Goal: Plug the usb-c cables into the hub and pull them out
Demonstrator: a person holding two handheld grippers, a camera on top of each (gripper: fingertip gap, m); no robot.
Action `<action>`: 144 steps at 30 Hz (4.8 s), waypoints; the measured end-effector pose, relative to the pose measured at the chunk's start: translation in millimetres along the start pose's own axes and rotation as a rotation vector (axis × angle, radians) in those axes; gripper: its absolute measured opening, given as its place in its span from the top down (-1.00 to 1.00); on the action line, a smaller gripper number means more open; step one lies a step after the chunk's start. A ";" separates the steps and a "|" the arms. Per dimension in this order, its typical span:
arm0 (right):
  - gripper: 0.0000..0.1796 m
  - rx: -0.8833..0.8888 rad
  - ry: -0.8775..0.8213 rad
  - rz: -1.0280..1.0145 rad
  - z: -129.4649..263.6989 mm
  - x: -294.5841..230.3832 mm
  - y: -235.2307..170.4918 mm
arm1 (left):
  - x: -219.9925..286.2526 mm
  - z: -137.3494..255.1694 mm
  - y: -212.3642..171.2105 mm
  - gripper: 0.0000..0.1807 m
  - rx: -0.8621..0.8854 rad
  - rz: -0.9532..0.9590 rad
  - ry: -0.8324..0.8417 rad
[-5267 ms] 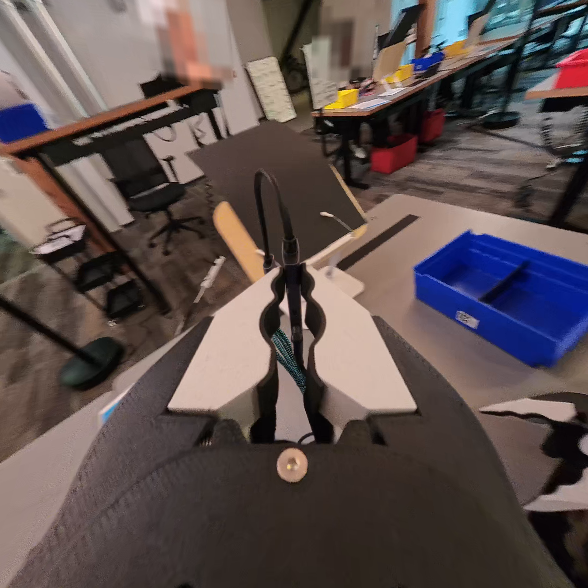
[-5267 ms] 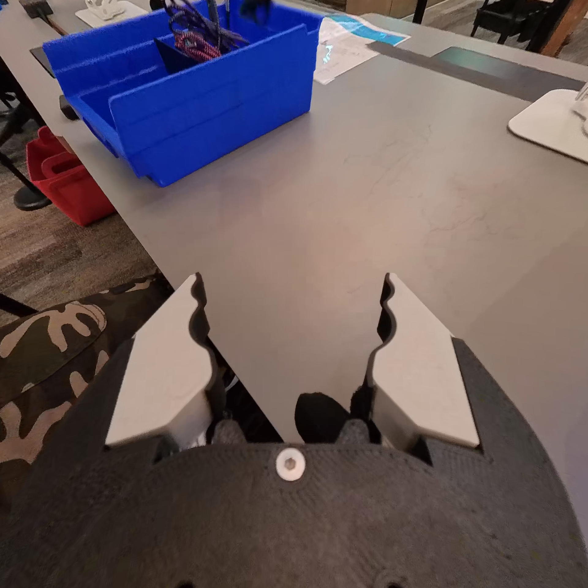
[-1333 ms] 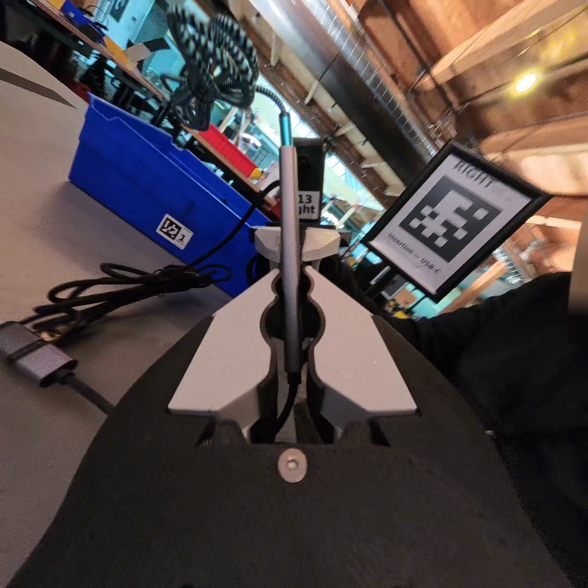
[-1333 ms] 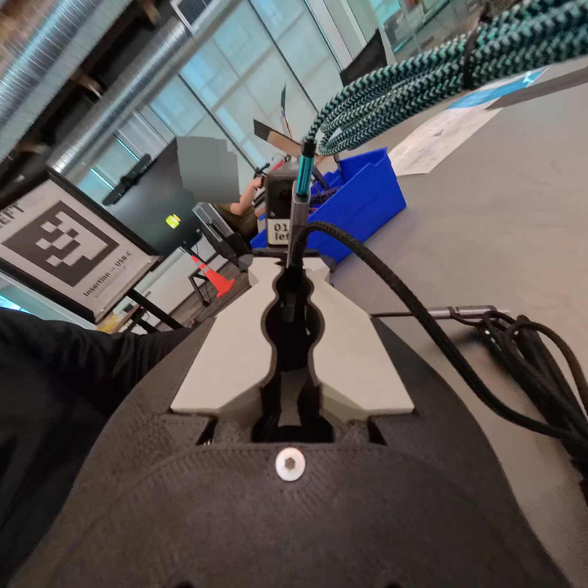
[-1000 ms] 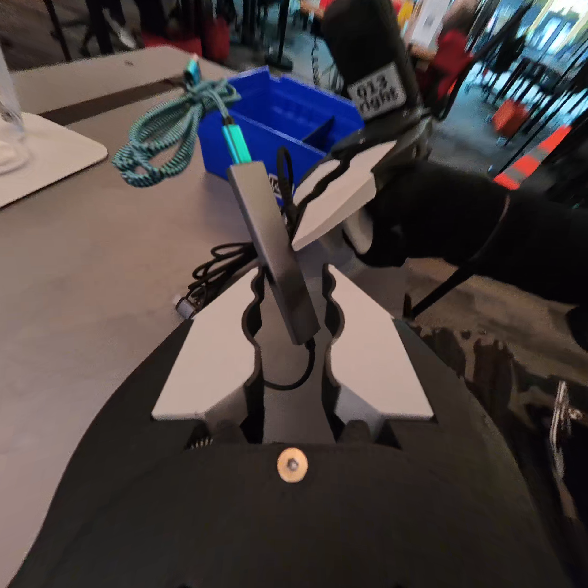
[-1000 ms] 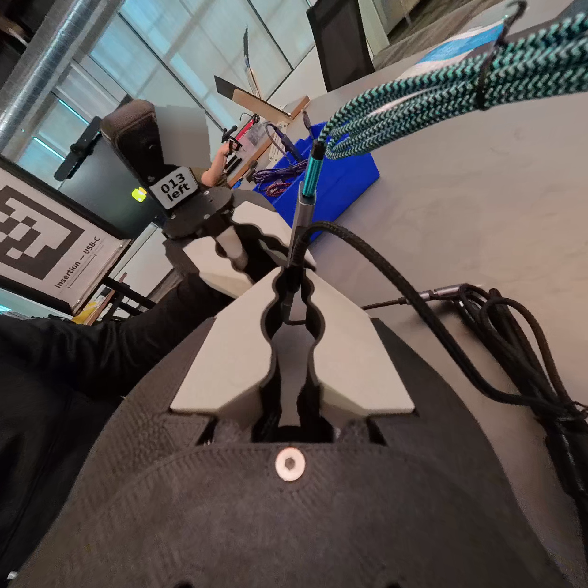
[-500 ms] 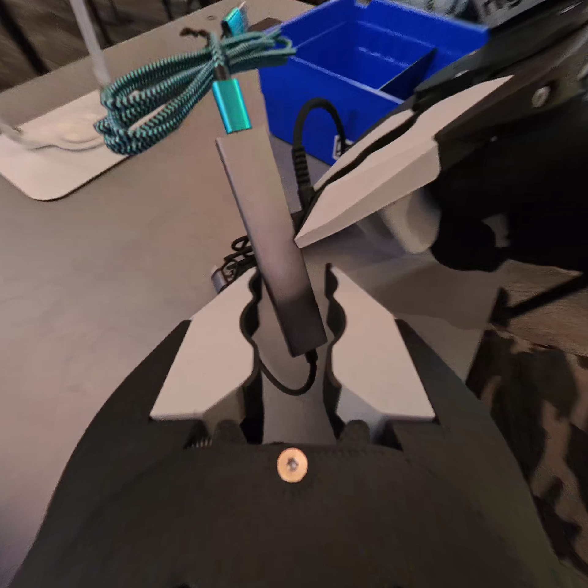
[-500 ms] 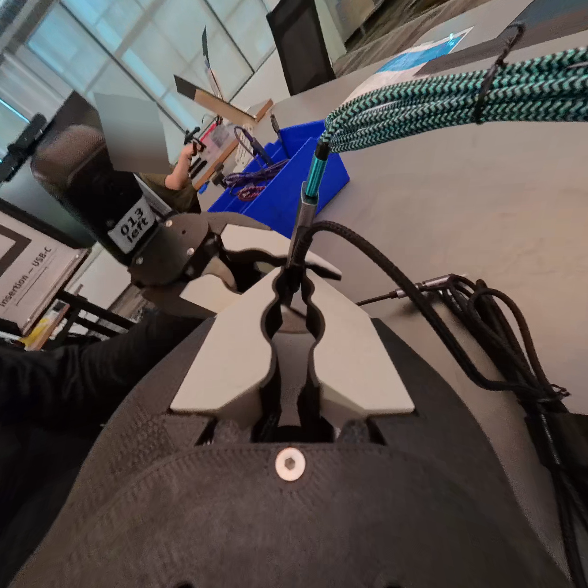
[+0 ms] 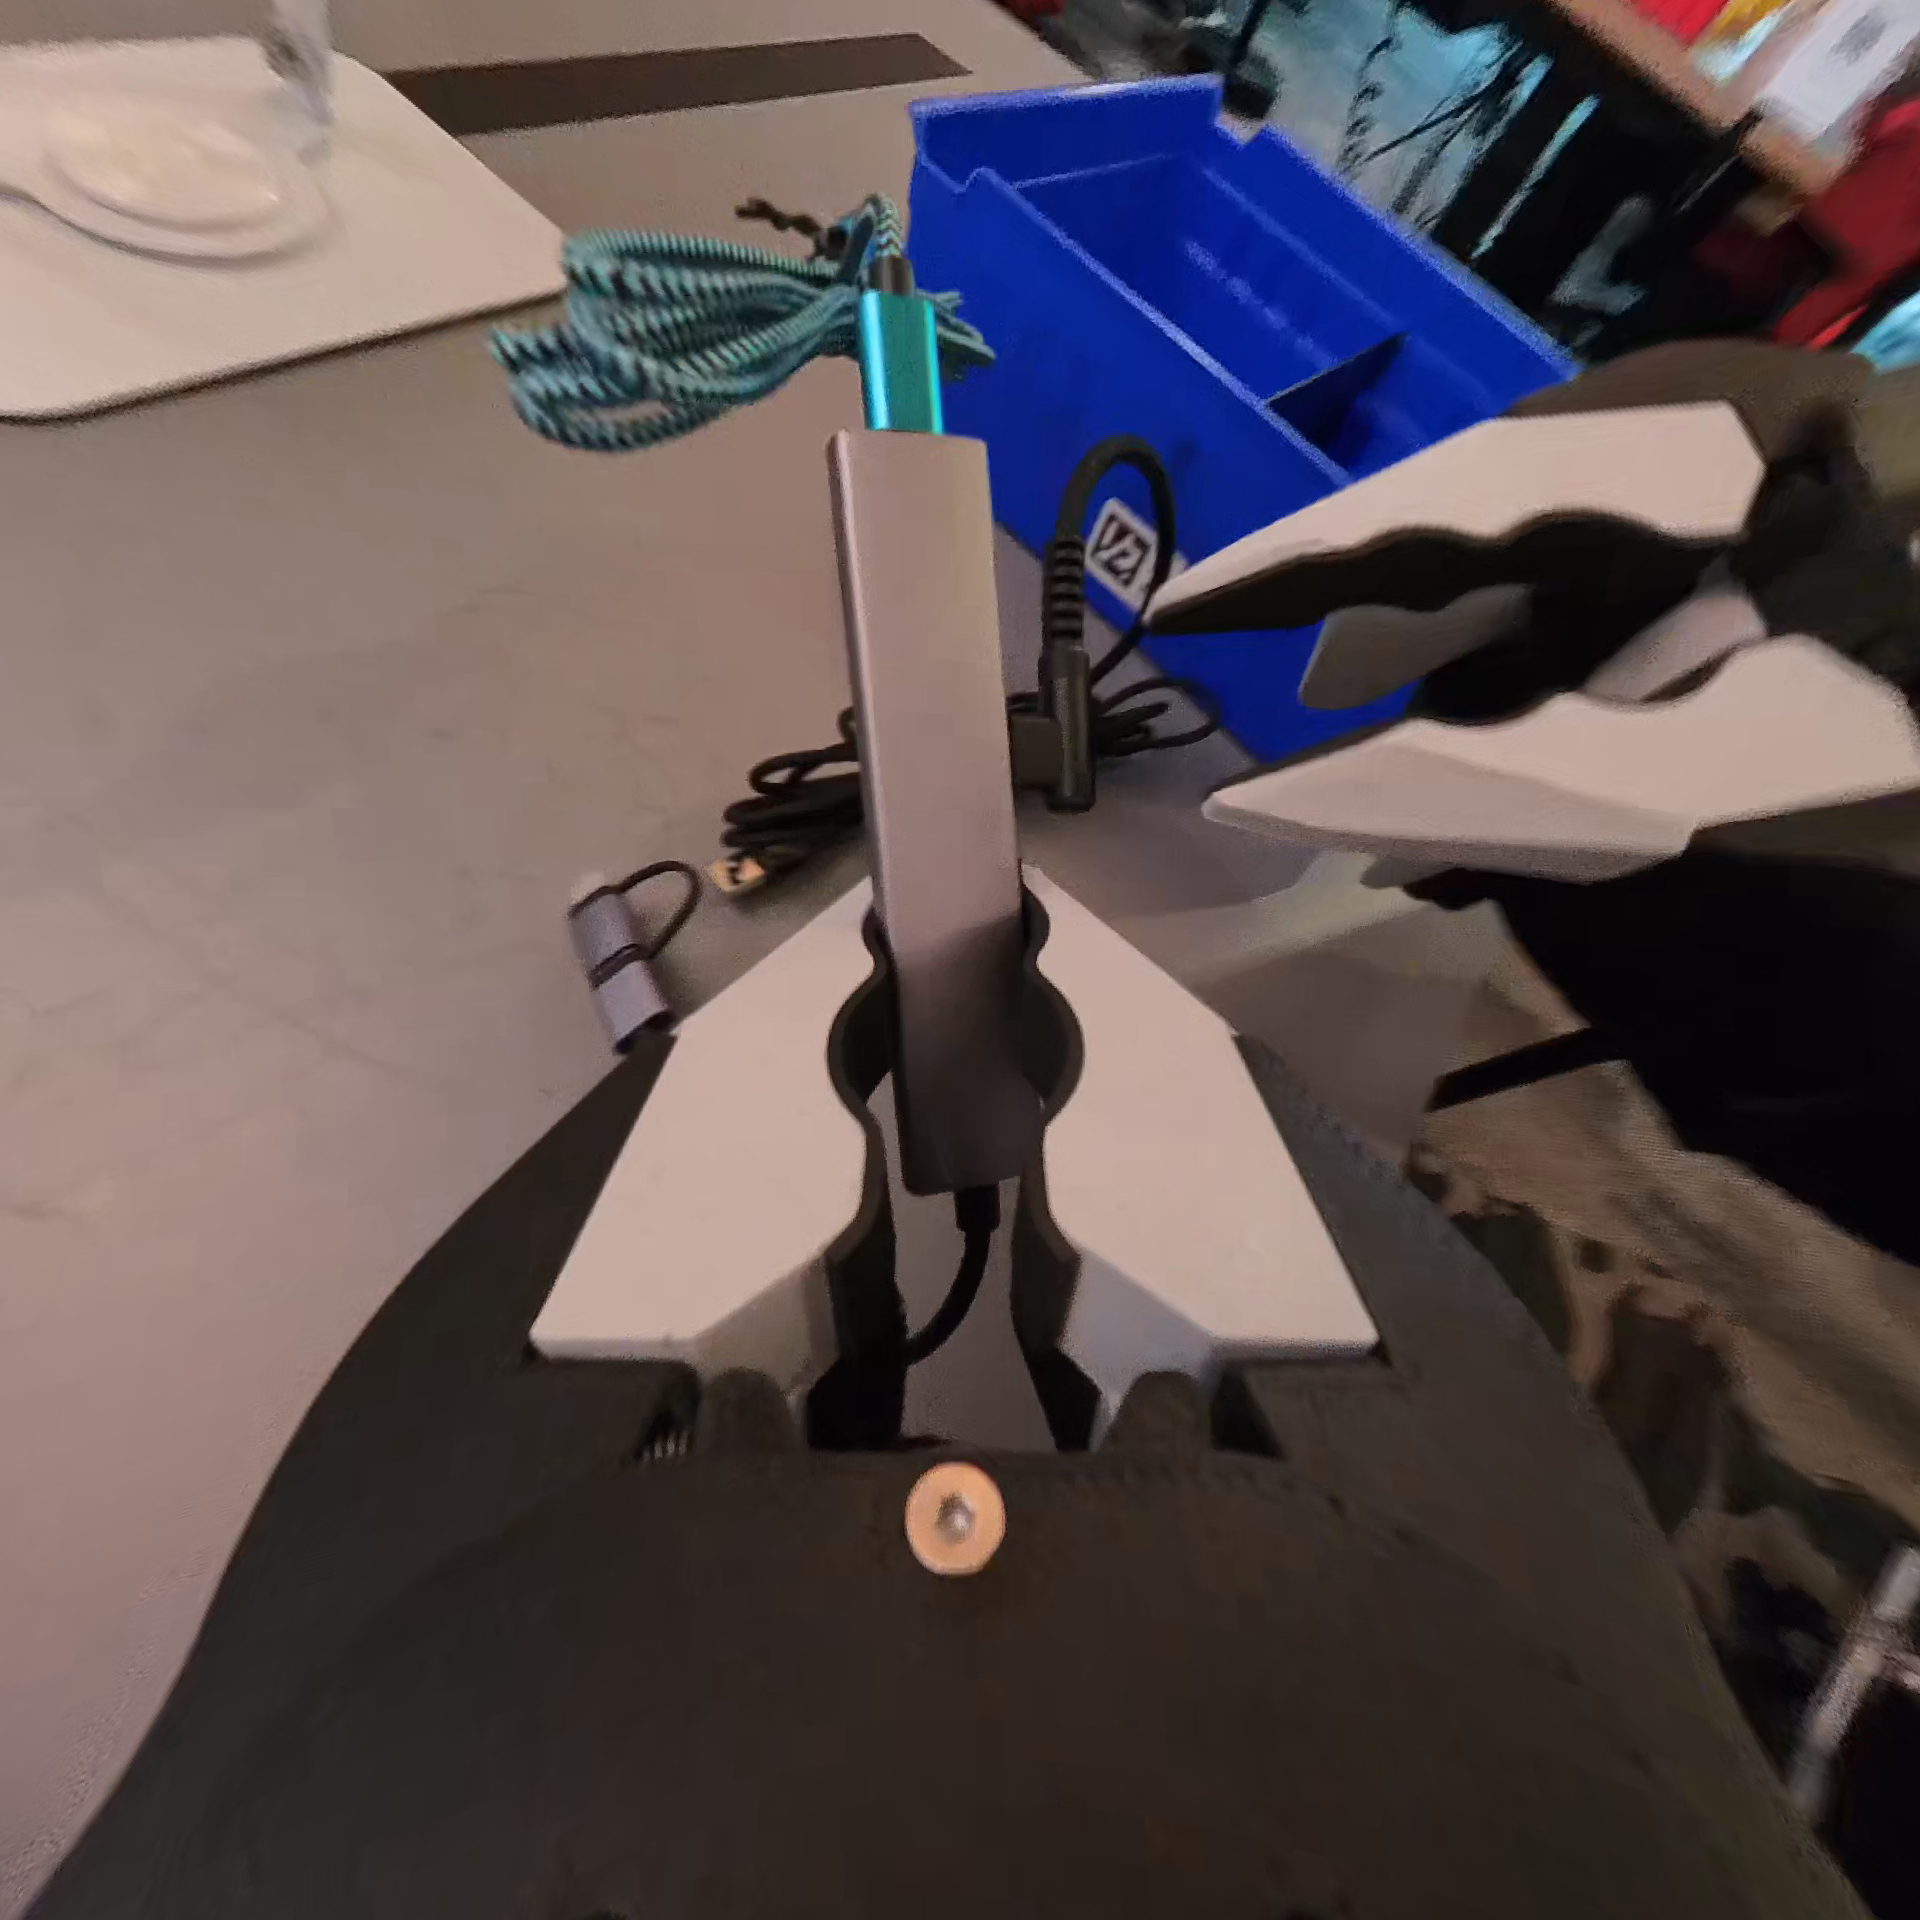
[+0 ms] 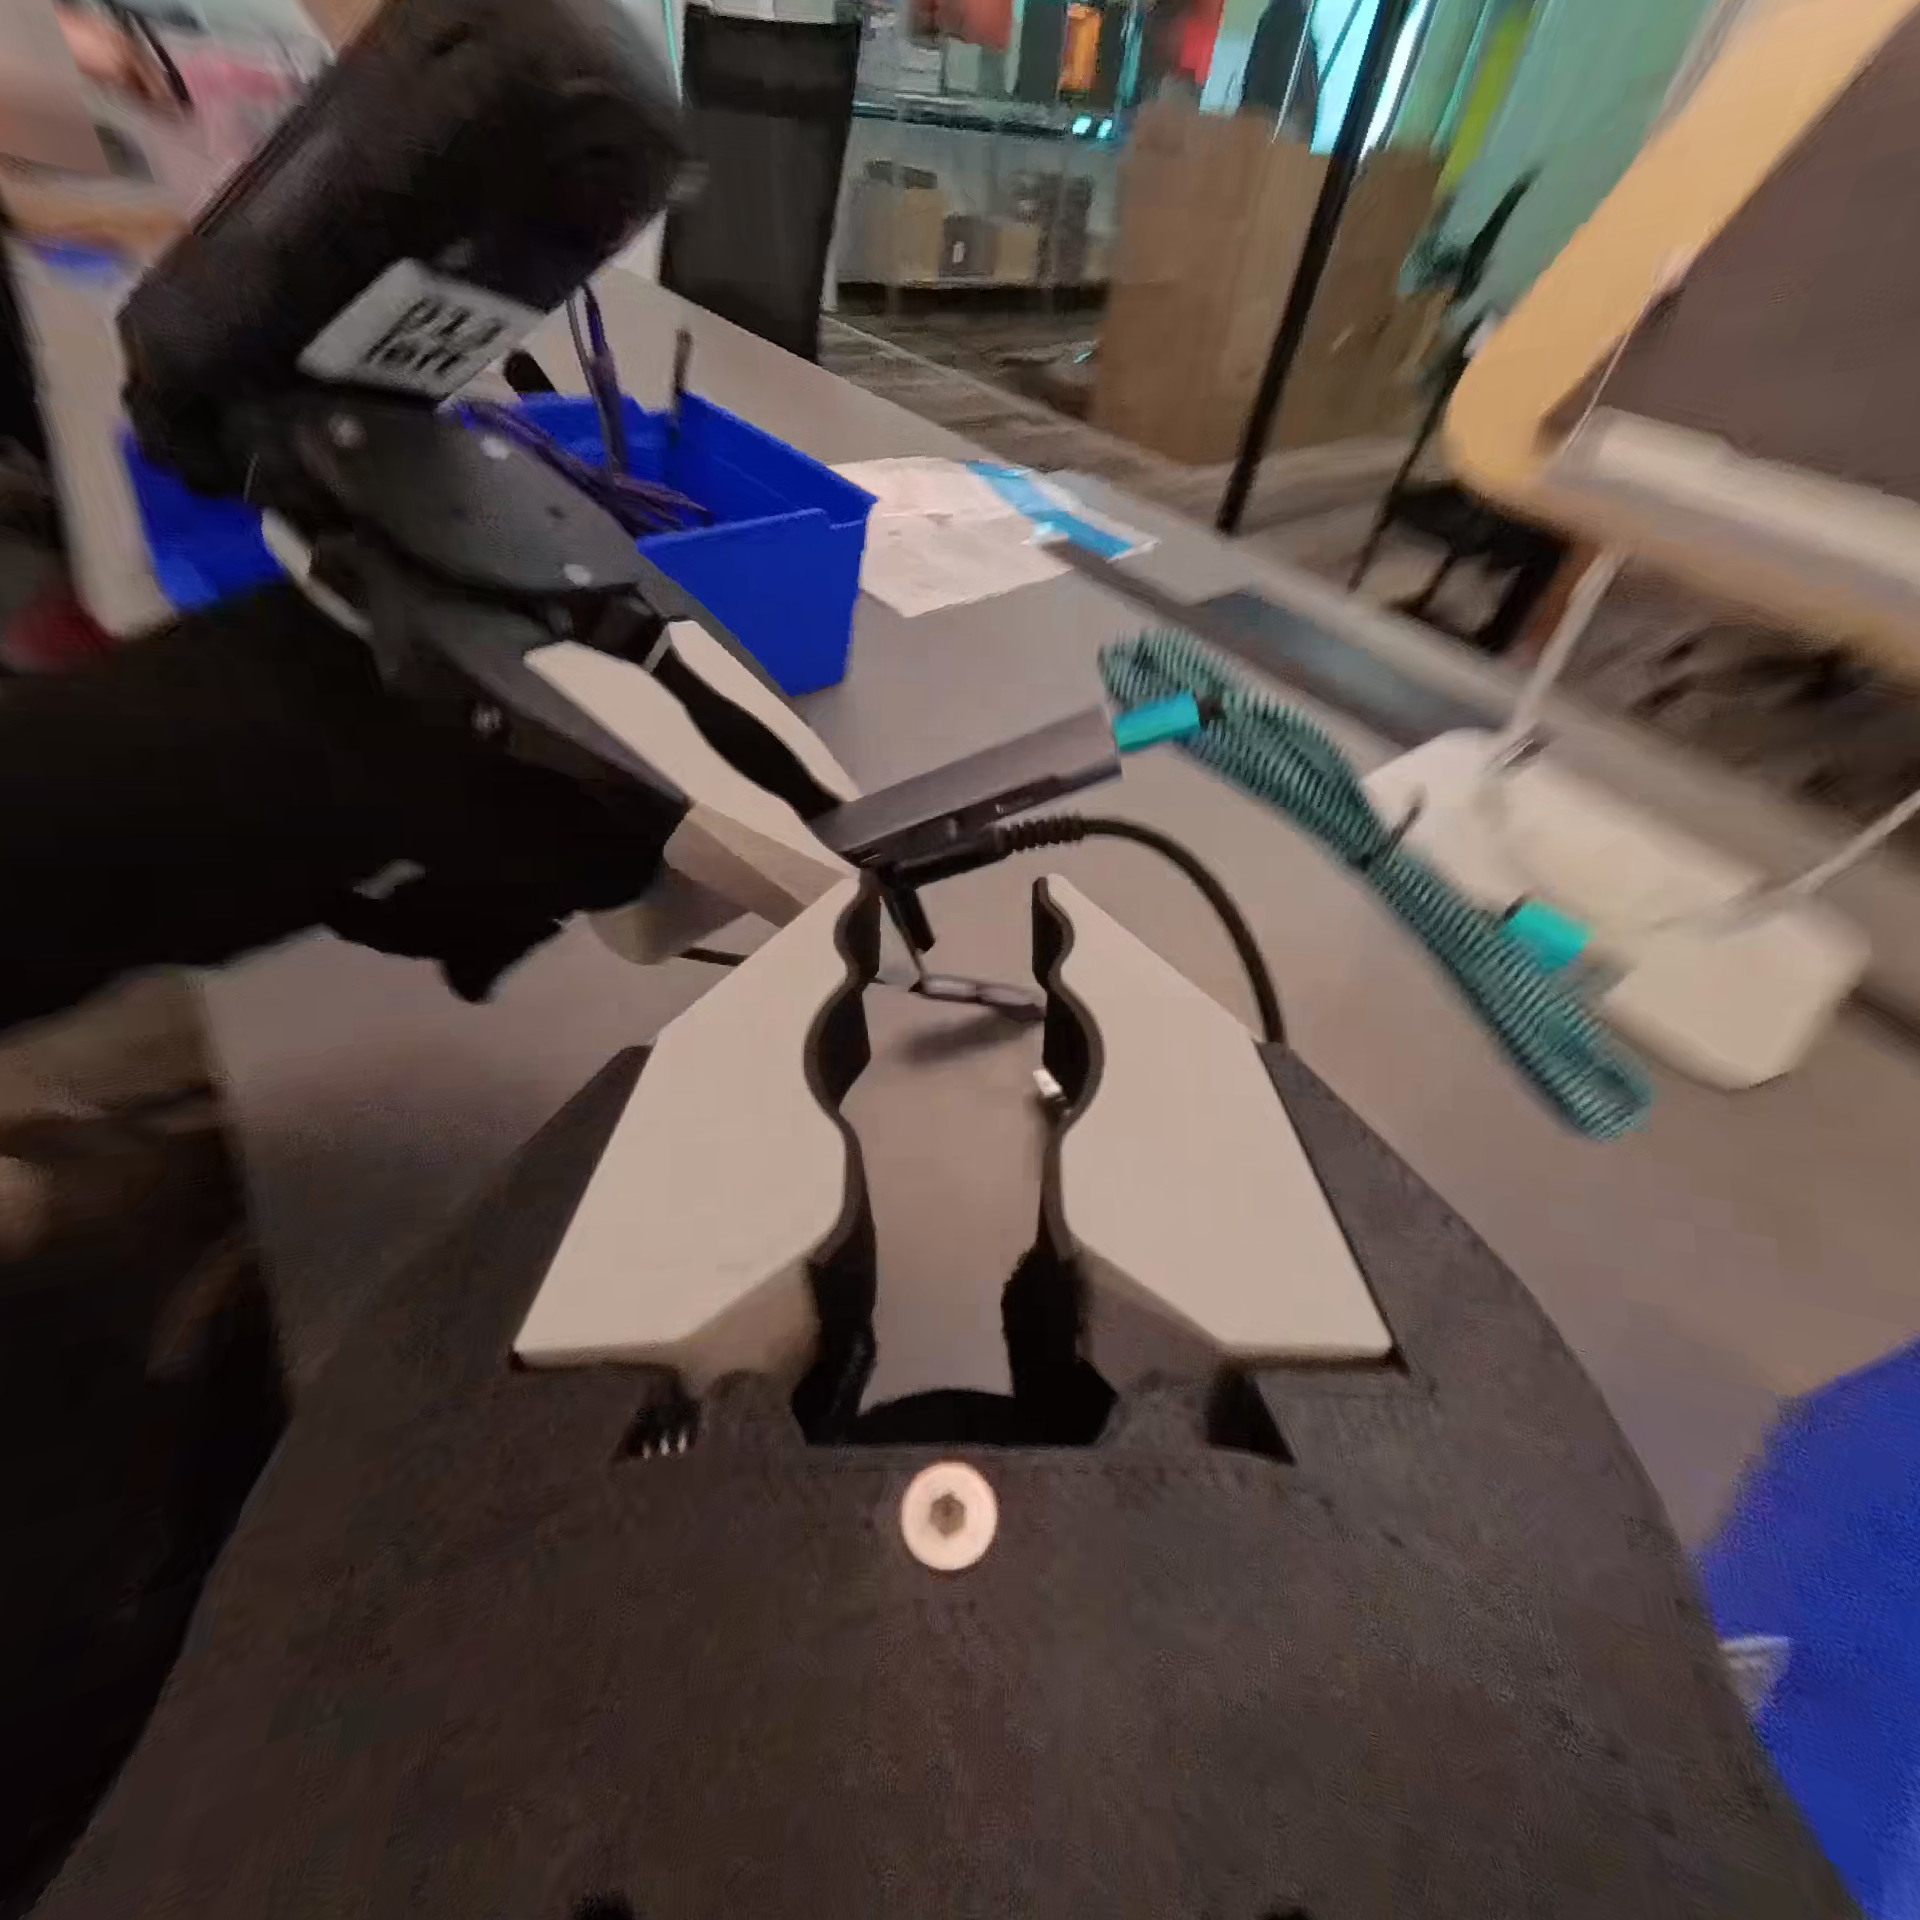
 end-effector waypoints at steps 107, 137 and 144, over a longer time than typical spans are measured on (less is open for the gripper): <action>-0.31 -1.105 0.642 0.936 16.2 47.9 -116.3 | -35.1 66.2 -18.3 0.81 -0.097 0.205 -0.161; 0.31 -1.071 0.666 0.628 -85.1 101.0 -149.4 | -62.0 103.2 23.9 0.81 0.112 0.239 -0.046; 0.85 -1.061 0.624 0.602 -85.8 96.5 -131.1 | -63.1 104.1 24.2 0.81 0.111 0.229 -0.045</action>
Point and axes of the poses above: each gripper's, where its closed fingertips meet, z back along the fingers, y out of its top, x = y × z across the jaws, the point moved 1 cm from there along z, back along the fingers, and after that the axes turned 8 degrees about z, right-handed, at the moved point
